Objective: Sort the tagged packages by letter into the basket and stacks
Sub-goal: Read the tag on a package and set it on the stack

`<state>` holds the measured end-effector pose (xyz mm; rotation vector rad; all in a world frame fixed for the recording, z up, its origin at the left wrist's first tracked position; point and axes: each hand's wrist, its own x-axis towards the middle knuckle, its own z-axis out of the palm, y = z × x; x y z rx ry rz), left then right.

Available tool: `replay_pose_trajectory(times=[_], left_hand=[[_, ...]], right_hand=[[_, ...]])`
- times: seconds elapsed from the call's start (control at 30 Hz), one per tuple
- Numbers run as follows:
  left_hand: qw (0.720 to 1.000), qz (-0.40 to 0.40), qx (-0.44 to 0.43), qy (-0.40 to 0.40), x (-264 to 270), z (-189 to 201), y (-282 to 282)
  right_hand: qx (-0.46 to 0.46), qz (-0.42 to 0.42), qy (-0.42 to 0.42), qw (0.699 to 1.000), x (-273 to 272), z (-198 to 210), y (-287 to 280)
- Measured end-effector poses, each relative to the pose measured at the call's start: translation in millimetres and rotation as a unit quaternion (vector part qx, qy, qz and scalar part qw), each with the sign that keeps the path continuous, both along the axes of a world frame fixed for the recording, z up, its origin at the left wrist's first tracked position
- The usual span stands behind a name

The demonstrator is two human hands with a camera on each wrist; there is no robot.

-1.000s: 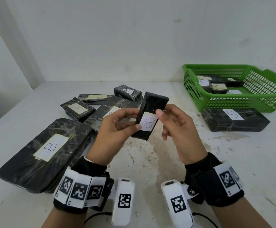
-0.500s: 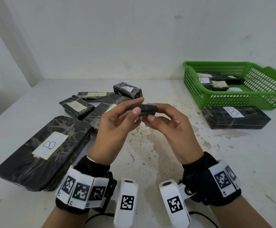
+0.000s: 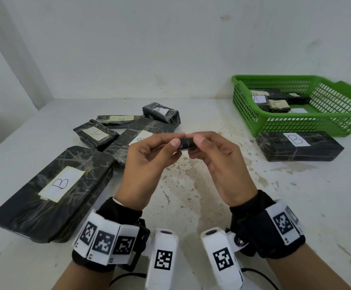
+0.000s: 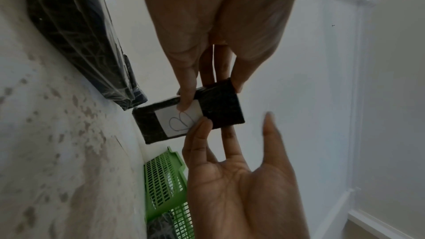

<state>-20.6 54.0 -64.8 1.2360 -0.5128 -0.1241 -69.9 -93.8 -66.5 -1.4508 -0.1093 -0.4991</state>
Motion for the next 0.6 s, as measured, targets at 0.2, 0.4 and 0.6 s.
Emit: replay_pose_trajectory(times=[0.2,0.4,0.6], left_hand=[[1.0,-0.029,-0.005,-0.007,-1.4,0.3,1.8],[1.0,-0.018,0.011,-0.012,0.4,-0.8,1.9],[0.999,-0.044,-0.005,-0.02,-3.1,3.0,3.2]], right_hand=[[0.005,-0.037,-0.005,0.999,-1.3,1.9,-0.5],[-0.009,-0.047,0.007,0.999,-2.2,1.8,2.3],[-0.009,-0.044,-0.021,0.999,-5.8,5.8,4.0]])
